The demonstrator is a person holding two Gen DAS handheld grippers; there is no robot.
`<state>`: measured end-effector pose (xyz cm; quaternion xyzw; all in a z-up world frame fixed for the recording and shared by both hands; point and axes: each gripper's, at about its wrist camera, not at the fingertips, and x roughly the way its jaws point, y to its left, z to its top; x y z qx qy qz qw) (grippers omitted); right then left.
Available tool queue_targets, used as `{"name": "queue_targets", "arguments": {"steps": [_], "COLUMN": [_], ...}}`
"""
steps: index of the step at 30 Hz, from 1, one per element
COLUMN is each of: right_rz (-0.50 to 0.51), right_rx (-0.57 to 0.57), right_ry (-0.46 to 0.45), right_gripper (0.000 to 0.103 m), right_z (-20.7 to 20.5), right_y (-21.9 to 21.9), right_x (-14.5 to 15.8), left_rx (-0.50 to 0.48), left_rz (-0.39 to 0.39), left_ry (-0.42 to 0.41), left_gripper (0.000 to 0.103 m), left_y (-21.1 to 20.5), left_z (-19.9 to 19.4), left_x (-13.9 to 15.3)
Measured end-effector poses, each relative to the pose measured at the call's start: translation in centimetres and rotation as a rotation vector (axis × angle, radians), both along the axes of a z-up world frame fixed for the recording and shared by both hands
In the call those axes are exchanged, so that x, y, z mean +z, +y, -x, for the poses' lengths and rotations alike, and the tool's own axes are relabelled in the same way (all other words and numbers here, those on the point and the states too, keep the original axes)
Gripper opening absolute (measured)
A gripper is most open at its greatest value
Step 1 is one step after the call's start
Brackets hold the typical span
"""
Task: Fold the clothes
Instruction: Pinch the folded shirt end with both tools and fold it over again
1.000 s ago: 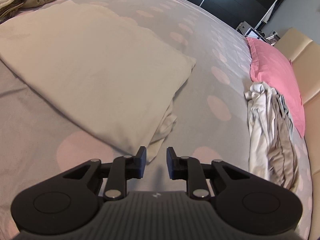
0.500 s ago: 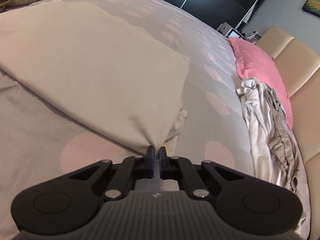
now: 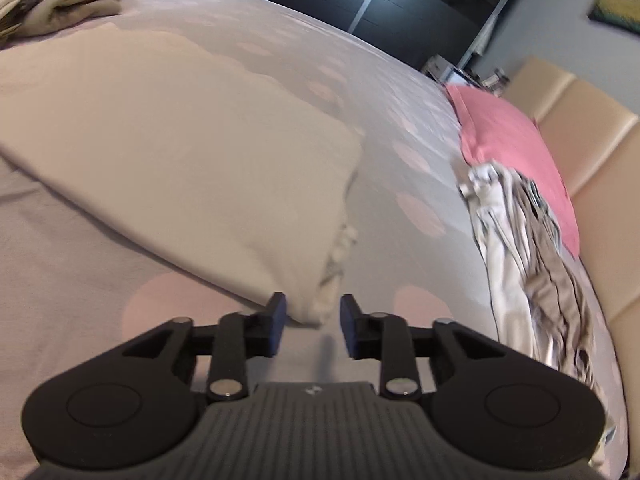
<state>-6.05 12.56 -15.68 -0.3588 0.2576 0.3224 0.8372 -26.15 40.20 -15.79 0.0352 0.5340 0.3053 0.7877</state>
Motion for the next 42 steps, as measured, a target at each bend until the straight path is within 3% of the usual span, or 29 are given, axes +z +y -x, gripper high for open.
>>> {"name": "queue_targets", "arguments": {"steps": [3,8,13,23,25,32,42], "right_rz": [0.061,0.072,0.097,0.161,0.178,0.218,0.293], "right_rx": [0.020,0.036,0.049,0.127,0.138,0.020,0.075], "right_ry": [-0.028,-0.062,-0.126,-0.137,-0.138,-0.257,-0.216], "right_gripper": [0.032,0.020,0.019,0.019,0.010,0.005,0.006], "right_z": [0.4,0.8,1.2,0.4,0.6,1.5,1.3], "right_y": [0.2,-0.3,0.1,0.6,0.8,1.4,0.9], "right_x": [-1.2,-1.7,-2.0,-3.2,-3.4,-2.9,-3.5], "left_rx": [-0.002,-0.007,-0.010,-0.020,-0.022,-0.011,0.023], "left_rz": [-0.003,-0.009,-0.015,-0.030,-0.035,-0.036,-0.077], "left_ry": [0.005,0.012,0.019,0.030,0.034,0.038,0.093], "left_gripper": [0.000,0.000,0.000,0.000,0.000,0.000,0.000], "left_y": [-0.1,-0.2,-0.3,-0.6,-0.6,-0.6,0.2], "left_z": [-0.1,-0.2,-0.3,-0.4,-0.5,-0.3,0.5], "left_x": [-0.1,-0.2,-0.3,-0.5,-0.6,-0.5,-0.2]}}
